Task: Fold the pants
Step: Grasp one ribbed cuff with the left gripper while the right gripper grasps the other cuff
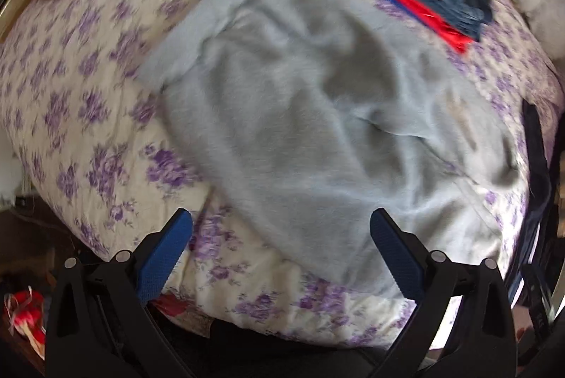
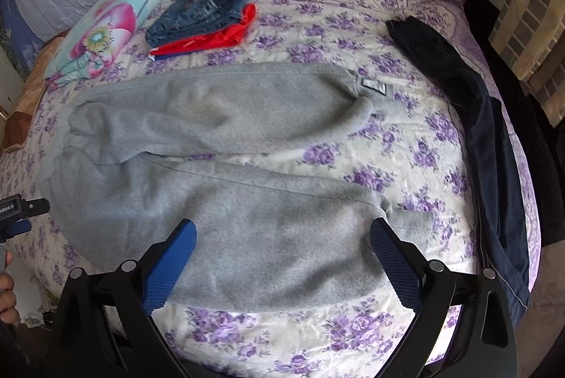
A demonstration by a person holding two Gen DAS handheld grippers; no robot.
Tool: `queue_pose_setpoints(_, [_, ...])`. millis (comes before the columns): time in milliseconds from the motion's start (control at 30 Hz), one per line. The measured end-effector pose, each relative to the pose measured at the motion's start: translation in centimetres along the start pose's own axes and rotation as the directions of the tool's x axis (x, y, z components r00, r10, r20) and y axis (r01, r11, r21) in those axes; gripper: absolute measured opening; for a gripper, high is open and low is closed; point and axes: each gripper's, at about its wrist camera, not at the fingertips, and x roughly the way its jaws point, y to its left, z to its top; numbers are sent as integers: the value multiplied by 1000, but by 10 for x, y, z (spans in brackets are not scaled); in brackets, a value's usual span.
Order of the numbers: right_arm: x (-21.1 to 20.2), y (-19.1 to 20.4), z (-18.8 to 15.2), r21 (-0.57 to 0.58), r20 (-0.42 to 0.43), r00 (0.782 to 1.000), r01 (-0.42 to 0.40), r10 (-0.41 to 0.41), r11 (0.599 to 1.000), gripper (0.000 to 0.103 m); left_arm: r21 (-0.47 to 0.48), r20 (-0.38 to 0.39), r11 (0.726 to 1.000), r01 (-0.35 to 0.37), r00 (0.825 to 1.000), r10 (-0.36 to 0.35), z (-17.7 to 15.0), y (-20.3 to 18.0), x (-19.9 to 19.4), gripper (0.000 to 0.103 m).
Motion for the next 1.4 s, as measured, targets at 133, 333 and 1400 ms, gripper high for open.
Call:
queue_pose_setpoints(133, [23,-29,-17,52,-64,996,71,-68,996,99,-154,-34,984,86,995,-93,25,61,40,98])
queue_pose_setpoints(333, [33,-57,-18,114,-83,989,132,-123,985,99,-211,-40,962,174,982,-186,68,80,74,60])
queue_pose_setpoints(1400, [81,-119,-44,313,-215,975,17,54,949,27,-166,0,986,-21,1000,21,11,80,26,14])
